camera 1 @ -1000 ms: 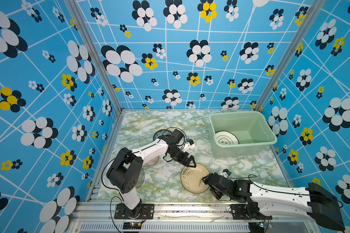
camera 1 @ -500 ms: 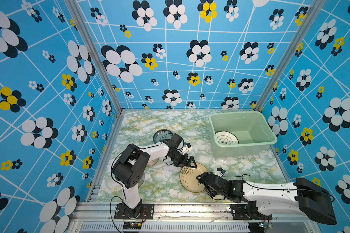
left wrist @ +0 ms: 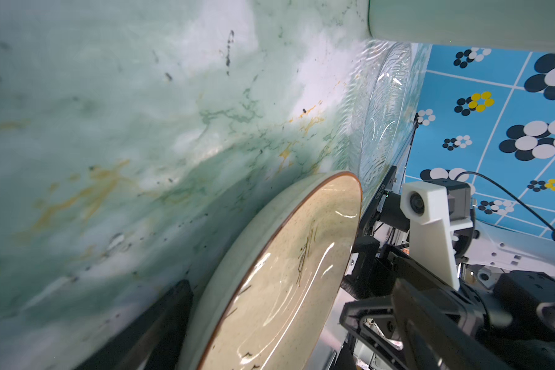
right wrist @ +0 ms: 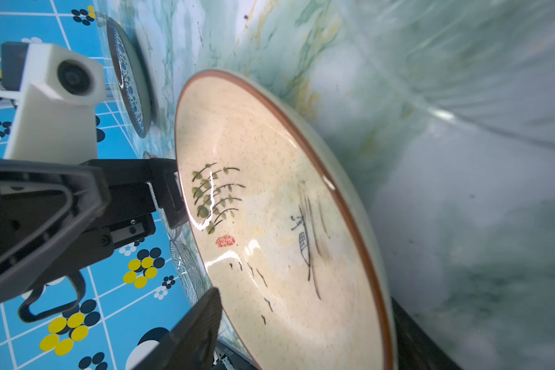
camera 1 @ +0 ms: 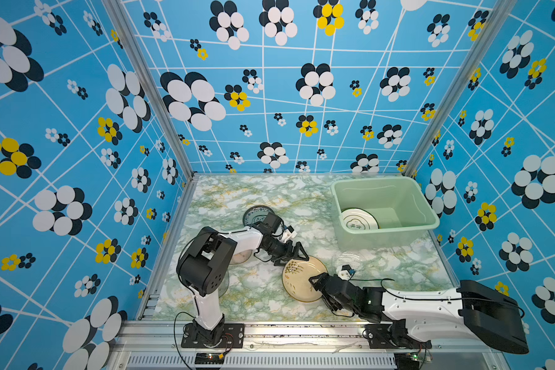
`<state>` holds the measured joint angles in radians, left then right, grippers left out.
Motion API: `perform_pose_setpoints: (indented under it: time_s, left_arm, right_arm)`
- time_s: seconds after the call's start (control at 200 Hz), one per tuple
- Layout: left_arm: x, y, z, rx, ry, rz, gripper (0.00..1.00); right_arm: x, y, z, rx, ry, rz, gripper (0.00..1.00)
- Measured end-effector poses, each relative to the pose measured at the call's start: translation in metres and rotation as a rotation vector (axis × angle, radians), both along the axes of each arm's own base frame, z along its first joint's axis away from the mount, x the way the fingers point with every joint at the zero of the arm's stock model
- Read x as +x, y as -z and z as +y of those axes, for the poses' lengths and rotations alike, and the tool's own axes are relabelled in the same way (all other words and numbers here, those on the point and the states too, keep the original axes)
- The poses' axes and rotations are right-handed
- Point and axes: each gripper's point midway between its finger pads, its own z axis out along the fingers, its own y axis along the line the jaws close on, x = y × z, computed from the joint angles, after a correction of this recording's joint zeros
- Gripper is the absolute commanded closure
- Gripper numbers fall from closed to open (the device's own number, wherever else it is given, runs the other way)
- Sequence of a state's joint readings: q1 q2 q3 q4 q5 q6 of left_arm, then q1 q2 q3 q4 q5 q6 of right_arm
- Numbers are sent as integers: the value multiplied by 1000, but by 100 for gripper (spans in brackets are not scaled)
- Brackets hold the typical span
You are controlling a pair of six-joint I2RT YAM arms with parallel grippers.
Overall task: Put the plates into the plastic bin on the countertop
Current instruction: 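Pinch the beige grass-painted plate rim with the left gripper while the right approaches, then tilt the beige plate up with the left gripper while the right grips its raised edge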
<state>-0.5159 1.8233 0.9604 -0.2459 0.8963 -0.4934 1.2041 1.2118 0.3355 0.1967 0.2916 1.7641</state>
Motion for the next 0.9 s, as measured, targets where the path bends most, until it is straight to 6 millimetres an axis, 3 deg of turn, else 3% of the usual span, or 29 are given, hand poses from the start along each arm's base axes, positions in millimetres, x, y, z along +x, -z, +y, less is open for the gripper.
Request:
perform_pose_setpoints:
  time_s: [0.325, 0.9]
  left_arm:
    - [1, 0, 2, -30, -13, 9, 1]
    - [1, 0, 3, -35, -12, 11, 1]
  right_arm:
    - [6, -6, 5, -44, -73, -107, 30]
    - [19, -42, 28, 25, -131, -267, 33]
